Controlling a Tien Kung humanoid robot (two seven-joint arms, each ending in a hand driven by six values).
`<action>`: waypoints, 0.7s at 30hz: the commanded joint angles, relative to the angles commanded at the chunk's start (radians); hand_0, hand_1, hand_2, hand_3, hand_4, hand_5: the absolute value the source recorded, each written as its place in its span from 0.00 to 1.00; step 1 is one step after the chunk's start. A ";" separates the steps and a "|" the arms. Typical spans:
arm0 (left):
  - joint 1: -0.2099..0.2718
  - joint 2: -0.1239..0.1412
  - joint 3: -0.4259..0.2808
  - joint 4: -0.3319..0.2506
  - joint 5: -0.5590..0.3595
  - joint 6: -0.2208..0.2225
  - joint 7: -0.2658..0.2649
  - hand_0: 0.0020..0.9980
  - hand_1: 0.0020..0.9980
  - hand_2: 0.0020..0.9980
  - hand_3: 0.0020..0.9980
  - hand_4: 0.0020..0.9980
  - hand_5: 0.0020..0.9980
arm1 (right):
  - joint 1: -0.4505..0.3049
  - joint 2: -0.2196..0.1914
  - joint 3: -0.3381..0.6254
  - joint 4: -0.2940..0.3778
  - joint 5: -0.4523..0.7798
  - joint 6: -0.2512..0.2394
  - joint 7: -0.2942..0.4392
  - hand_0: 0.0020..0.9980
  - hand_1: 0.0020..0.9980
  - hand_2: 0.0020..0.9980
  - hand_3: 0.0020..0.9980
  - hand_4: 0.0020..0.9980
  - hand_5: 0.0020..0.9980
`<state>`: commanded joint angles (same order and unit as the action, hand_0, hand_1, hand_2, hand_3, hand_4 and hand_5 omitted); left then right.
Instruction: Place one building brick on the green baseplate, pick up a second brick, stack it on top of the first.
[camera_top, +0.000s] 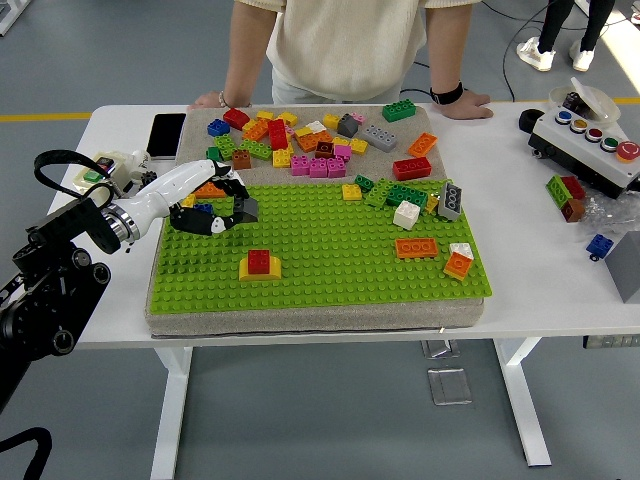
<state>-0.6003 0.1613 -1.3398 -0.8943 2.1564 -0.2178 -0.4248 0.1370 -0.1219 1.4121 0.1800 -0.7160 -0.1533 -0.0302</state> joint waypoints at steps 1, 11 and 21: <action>0.005 0.001 -0.001 -0.010 -0.003 -0.002 0.002 0.63 0.59 0.58 0.55 0.61 0.00 | 0.000 0.000 0.001 0.000 0.001 -0.001 0.000 0.73 0.64 0.69 0.63 0.93 0.47; 0.048 0.011 -0.004 -0.095 -0.020 -0.017 0.018 0.63 0.59 0.58 0.55 0.62 0.00 | -0.002 -0.001 0.004 0.000 0.002 -0.003 0.002 0.73 0.64 0.69 0.63 0.93 0.47; 0.110 0.019 0.005 -0.175 -0.033 -0.030 0.036 0.63 0.59 0.59 0.55 0.62 0.00 | -0.011 0.001 0.006 0.000 0.000 -0.005 0.000 0.73 0.64 0.69 0.63 0.93 0.47</action>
<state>-0.4901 0.1807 -1.3348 -1.0693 2.1232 -0.2477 -0.3888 0.1260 -0.1212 1.4186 0.1800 -0.7158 -0.1584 -0.0300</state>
